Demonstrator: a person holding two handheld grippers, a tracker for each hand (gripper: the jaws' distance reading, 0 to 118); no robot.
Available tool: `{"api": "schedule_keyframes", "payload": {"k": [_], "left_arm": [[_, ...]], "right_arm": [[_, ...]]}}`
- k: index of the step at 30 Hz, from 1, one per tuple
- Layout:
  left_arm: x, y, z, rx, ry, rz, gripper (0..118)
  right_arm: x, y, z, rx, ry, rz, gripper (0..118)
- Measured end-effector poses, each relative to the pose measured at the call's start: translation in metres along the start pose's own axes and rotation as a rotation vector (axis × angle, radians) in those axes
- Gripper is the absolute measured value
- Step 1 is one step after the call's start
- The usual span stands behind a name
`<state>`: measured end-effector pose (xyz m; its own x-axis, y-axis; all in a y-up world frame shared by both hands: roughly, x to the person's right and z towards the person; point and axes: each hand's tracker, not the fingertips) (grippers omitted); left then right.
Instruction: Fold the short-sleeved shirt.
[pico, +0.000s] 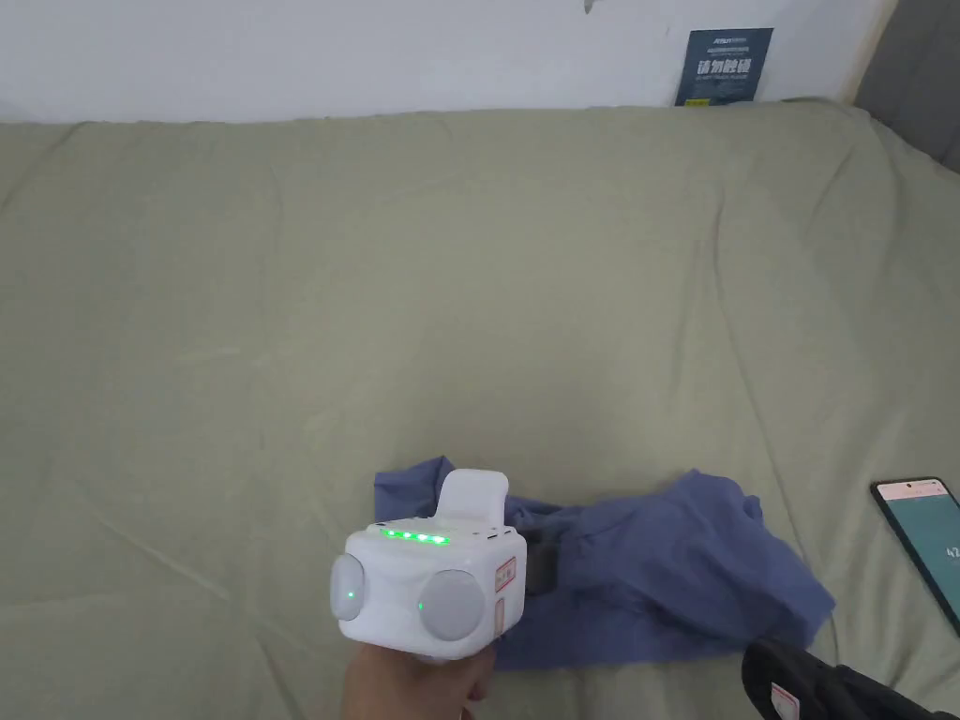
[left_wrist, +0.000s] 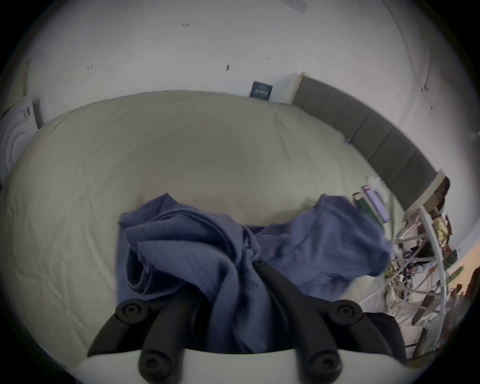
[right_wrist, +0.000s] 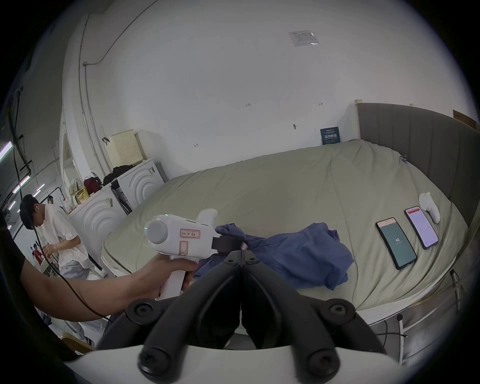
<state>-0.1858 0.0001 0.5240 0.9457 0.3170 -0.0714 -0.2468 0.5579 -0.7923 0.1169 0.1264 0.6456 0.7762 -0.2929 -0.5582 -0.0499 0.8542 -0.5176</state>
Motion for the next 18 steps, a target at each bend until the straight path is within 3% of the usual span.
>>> {"api": "schedule_keyframes", "payload": {"k": [1,2,6,9,10,12,13,14,18], "left_arm": [[0.001,-0.001,0.007,-0.017,-0.041,0.002,116],[0.001,-0.004,0.025,0.055,-0.087,-0.005,118],[-0.033,0.008,0.113,0.301,-0.108,0.069,118],[-0.088,0.013,0.144,0.389,0.052,0.186,116],[-0.106,0.012,0.144,0.370,0.102,0.225,100],[-0.130,0.011,0.132,0.328,0.061,0.311,56],[-0.132,0.008,0.122,0.297,0.025,0.348,56],[-0.127,0.005,0.108,0.252,0.058,0.327,9],[-0.081,-0.006,0.049,0.202,-0.012,0.206,10]], "right_arm": [[0.002,-0.001,0.002,0.003,0.000,-0.001,0],[0.004,-0.002,0.002,0.005,0.001,0.000,0],[0.008,-0.005,-0.001,0.005,0.009,0.001,0],[0.010,-0.008,-0.004,0.011,0.020,-0.020,0],[0.010,-0.009,-0.006,0.010,0.026,-0.029,0],[0.010,-0.012,-0.009,0.002,0.033,-0.038,0],[0.009,-0.014,-0.011,-0.004,0.033,-0.037,0],[0.009,-0.015,-0.012,-0.010,0.034,-0.036,0],[0.008,-0.019,-0.014,-0.021,0.024,-0.039,0]]}}
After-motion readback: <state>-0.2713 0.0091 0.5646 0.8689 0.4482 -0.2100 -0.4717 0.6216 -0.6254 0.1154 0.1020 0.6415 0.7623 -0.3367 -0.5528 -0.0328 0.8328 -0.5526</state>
